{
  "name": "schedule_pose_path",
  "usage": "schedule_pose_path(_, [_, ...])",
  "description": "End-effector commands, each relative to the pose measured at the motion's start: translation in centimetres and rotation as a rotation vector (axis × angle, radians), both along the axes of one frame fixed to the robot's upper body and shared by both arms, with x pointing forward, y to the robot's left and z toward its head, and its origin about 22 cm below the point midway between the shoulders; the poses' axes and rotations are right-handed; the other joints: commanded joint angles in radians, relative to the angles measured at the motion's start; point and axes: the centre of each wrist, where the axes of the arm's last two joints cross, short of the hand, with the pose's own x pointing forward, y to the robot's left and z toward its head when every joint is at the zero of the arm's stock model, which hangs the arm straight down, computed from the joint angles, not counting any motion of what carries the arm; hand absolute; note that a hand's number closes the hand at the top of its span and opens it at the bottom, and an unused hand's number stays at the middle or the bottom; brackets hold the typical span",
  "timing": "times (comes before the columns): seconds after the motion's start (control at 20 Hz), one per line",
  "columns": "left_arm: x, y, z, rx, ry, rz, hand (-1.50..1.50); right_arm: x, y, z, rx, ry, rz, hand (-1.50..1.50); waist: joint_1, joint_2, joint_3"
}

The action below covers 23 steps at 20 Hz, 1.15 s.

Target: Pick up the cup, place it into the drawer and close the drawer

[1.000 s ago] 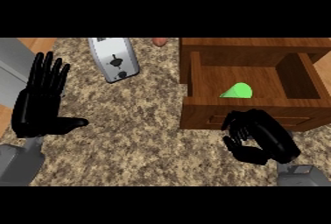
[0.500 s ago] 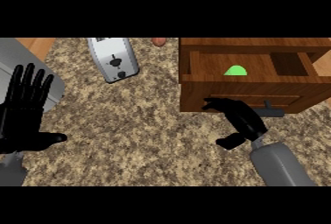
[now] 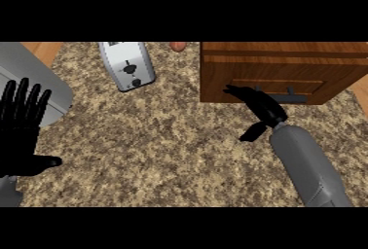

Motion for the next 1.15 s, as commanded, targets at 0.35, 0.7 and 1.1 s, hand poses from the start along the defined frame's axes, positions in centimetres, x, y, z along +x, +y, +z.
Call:
schedule_pose_path(0.35, [0.7,0.0,-0.8,-0.008,0.005,-0.009,-1.50,5.2,-2.4,3.4,0.012,0.063,-0.030,-1.50,0.021,0.016,0.003])
schedule_pose_path(0.7, [1.5,-1.7,-0.8,-0.006,-0.015,-0.053,-1.50,5.7,-6.4,5.3,0.041,0.035,-0.075,-1.50,0.055,0.035,0.005])
schedule_pose_path(1.1, [1.9,-0.5,-0.1,0.021,-0.007,-0.048,-1.50,6.5,-6.8,6.9,0.060,0.053,-0.084,-1.50,0.068,0.039,0.005])
